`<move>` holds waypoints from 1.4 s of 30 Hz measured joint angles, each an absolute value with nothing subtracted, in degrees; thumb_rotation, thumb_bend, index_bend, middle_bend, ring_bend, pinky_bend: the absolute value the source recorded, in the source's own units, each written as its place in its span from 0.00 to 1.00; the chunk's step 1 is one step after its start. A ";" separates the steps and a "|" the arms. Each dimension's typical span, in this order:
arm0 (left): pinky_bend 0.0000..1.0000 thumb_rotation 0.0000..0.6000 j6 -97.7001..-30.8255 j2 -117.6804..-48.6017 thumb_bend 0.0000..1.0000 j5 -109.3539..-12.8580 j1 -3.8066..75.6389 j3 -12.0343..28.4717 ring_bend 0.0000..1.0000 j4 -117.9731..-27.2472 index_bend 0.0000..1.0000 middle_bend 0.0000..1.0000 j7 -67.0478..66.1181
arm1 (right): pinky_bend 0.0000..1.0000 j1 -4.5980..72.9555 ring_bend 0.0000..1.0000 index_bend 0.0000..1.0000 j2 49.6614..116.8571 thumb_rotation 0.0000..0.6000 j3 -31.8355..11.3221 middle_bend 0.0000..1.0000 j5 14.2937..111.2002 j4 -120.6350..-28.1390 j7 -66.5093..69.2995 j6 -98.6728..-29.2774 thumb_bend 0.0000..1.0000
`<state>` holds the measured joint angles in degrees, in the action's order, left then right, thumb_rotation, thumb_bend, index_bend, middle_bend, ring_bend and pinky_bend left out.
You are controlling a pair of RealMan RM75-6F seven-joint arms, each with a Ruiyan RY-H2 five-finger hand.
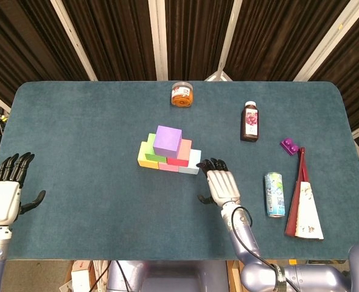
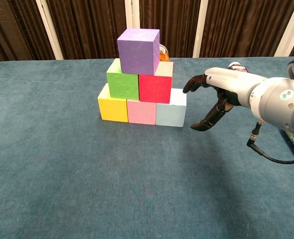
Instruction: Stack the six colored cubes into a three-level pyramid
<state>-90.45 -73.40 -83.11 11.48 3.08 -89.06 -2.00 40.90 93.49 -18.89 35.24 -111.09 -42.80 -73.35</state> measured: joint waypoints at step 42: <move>0.00 1.00 -86.62 -68.52 0.34 -86.70 8.08 -0.45 0.00 -94.71 0.08 0.02 -4.13 | 0.00 20.80 0.00 0.15 80.15 1.00 0.88 0.10 67.79 -103.16 -16.84 -92.62 0.28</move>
<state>-86.62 -68.52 -86.70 8.08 -0.45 -94.71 -4.13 20.80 80.15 0.88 67.79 -103.16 -16.84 -92.62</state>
